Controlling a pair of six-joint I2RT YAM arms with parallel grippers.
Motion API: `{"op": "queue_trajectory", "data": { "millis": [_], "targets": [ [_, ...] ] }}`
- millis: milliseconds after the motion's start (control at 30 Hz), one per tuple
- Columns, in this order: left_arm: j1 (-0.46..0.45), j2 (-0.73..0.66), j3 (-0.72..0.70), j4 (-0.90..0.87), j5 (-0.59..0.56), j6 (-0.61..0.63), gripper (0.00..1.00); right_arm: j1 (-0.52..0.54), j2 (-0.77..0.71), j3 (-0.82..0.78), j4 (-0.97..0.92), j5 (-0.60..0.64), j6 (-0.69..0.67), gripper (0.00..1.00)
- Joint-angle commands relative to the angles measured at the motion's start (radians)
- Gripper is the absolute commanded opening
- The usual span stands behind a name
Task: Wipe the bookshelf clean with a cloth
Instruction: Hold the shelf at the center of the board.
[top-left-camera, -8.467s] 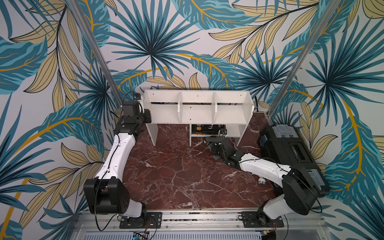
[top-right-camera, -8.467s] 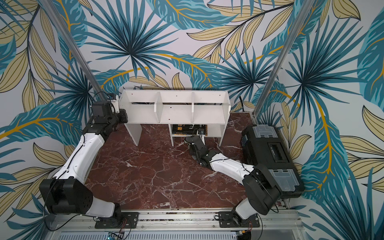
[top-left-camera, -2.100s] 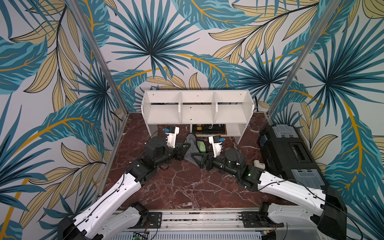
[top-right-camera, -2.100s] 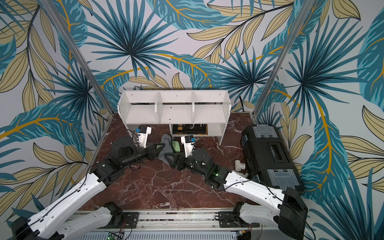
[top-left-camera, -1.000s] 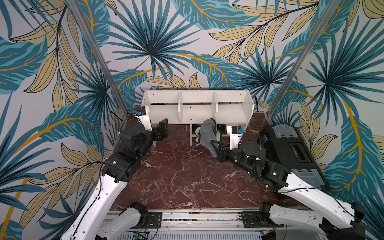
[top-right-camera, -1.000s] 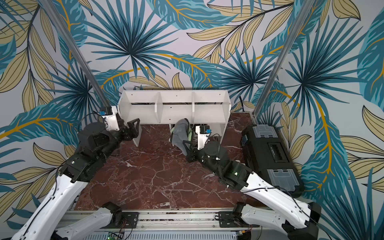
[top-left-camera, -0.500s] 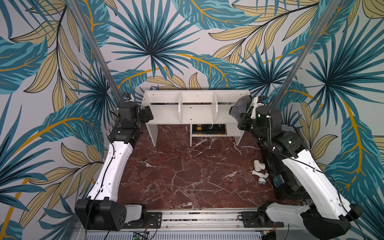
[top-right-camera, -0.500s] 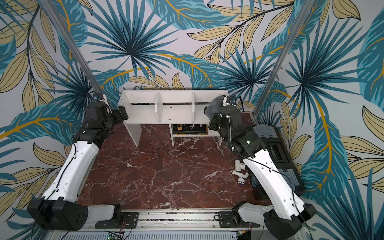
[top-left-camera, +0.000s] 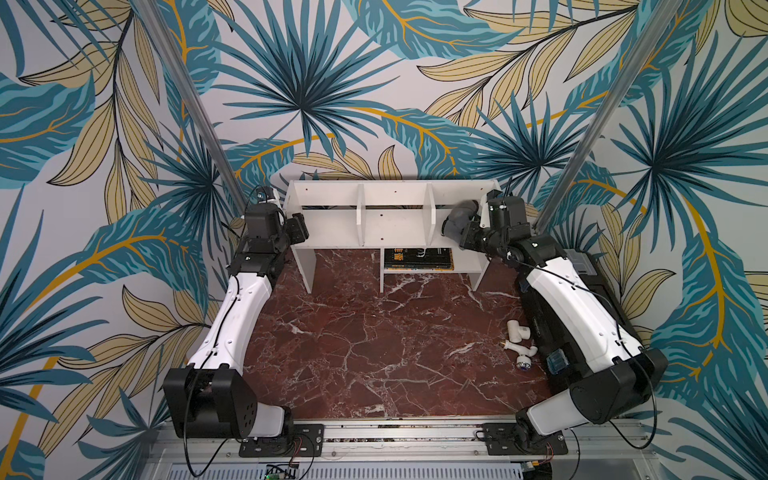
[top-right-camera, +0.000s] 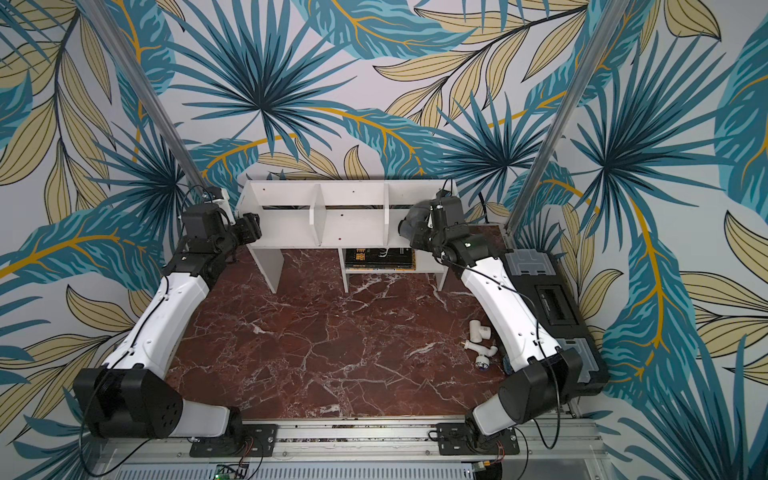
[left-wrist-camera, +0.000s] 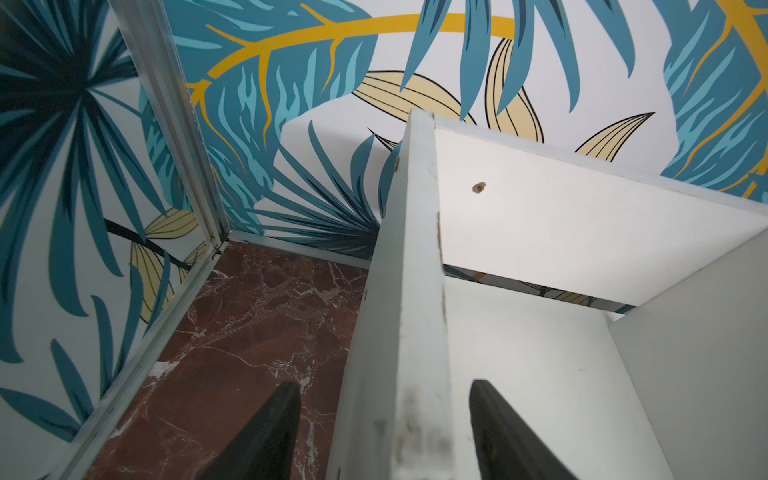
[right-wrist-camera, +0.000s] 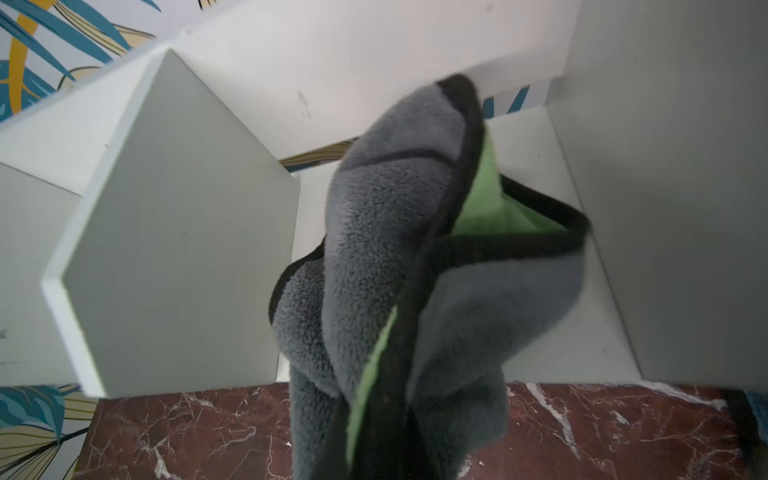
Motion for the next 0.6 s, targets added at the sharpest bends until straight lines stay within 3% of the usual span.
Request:
{"op": "queue_trajectory", "data": {
  "millis": [0,200,333,433,567],
  "targets": [
    [0.006,-0.003,-0.038,0.05,0.026,0.012,0.6,0.003,-0.066,-0.085,0.022,-0.029,-0.003,0.0],
    [0.004,0.029,-0.025,0.015,0.022,0.01,0.32,-0.02,-0.104,-0.076,-0.101,0.198,-0.071,0.0],
    [0.005,0.029,-0.023,0.008,0.013,0.023,0.14,-0.032,-0.006,0.074,-0.118,0.174,-0.084,0.0],
    [0.005,0.031,-0.019,-0.006,-0.001,0.038,0.06,-0.03,0.093,0.185,-0.104,0.132,-0.067,0.0],
    [0.006,0.034,-0.016,-0.018,-0.019,0.066,0.0,-0.01,0.142,0.201,-0.013,0.022,-0.036,0.0]
  ]
}}
